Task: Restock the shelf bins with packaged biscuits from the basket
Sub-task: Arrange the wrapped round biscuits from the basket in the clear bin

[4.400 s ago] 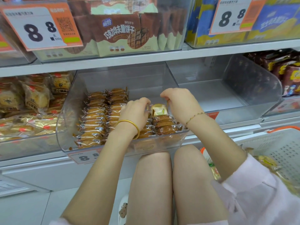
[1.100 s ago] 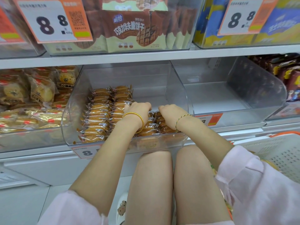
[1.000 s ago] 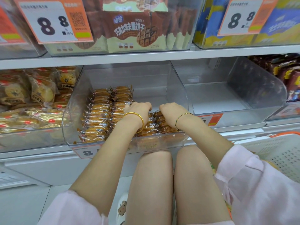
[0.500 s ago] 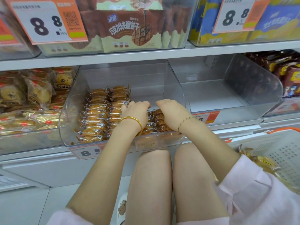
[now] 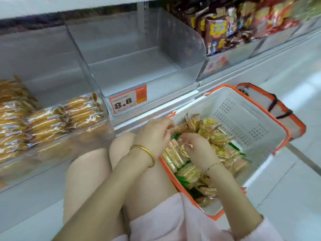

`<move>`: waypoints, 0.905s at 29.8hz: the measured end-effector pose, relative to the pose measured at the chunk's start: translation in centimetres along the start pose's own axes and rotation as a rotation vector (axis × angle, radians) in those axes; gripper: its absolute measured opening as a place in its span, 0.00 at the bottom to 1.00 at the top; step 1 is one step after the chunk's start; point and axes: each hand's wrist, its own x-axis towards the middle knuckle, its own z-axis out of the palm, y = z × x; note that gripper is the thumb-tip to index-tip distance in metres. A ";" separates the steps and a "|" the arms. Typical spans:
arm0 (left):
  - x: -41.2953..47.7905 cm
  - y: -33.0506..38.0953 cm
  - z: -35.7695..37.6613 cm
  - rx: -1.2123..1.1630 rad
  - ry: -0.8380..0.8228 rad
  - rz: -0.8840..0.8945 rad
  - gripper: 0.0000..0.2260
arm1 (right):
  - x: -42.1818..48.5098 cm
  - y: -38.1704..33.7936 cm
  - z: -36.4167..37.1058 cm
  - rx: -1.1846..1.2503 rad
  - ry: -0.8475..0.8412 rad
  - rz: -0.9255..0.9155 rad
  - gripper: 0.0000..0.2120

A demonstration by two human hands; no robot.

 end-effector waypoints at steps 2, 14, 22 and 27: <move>1.6 -0.2 2.6 0.028 -0.122 -0.036 0.12 | 1.4 2.5 0.1 -0.043 -0.014 0.086 0.19; 4.2 -2.1 5.8 -0.270 -0.134 -0.318 0.14 | 13.3 6.6 4.2 -0.365 -0.041 0.259 0.21; 4.2 -2.2 5.5 -0.329 -0.044 -0.314 0.12 | 11.5 5.6 1.7 -0.417 0.038 0.122 0.11; 3.8 -2.1 3.4 -0.080 -0.051 -0.135 0.23 | 6.9 1.2 -4.4 -0.060 -0.222 -0.065 0.08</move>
